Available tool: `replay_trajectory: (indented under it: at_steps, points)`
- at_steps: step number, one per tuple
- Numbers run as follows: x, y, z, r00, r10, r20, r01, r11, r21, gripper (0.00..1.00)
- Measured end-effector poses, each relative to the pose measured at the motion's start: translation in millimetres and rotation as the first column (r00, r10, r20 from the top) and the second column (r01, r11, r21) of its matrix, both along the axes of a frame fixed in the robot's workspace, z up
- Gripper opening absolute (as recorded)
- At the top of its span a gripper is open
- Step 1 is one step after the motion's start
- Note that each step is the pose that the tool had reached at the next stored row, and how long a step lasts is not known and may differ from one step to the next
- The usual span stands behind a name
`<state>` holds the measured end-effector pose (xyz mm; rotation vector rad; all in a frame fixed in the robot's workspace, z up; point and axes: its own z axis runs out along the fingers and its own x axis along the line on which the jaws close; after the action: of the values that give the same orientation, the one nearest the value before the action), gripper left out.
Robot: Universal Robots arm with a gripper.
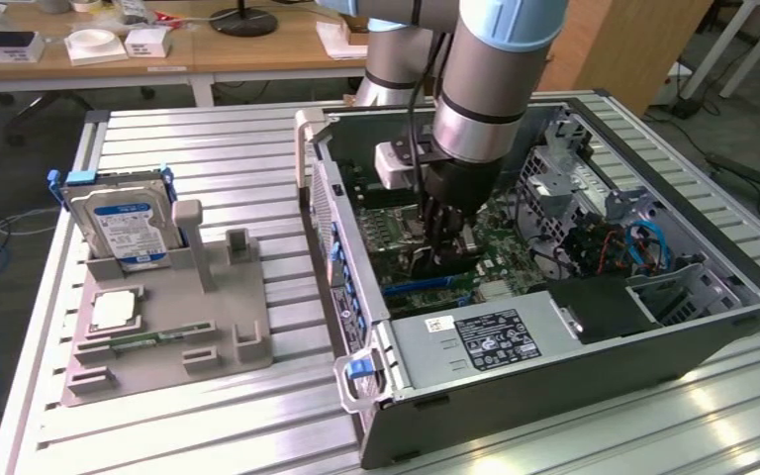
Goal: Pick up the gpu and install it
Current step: 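Insert the gpu into the slot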
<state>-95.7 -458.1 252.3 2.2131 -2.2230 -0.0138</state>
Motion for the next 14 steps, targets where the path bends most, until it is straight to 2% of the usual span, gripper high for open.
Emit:
replay_trajectory:
  at_steps: [14]
  points:
    - [-1.9, 0.0, -5.6, 1.0, 0.0, 0.0, 0.0, 1.0, 0.0, 0.27]
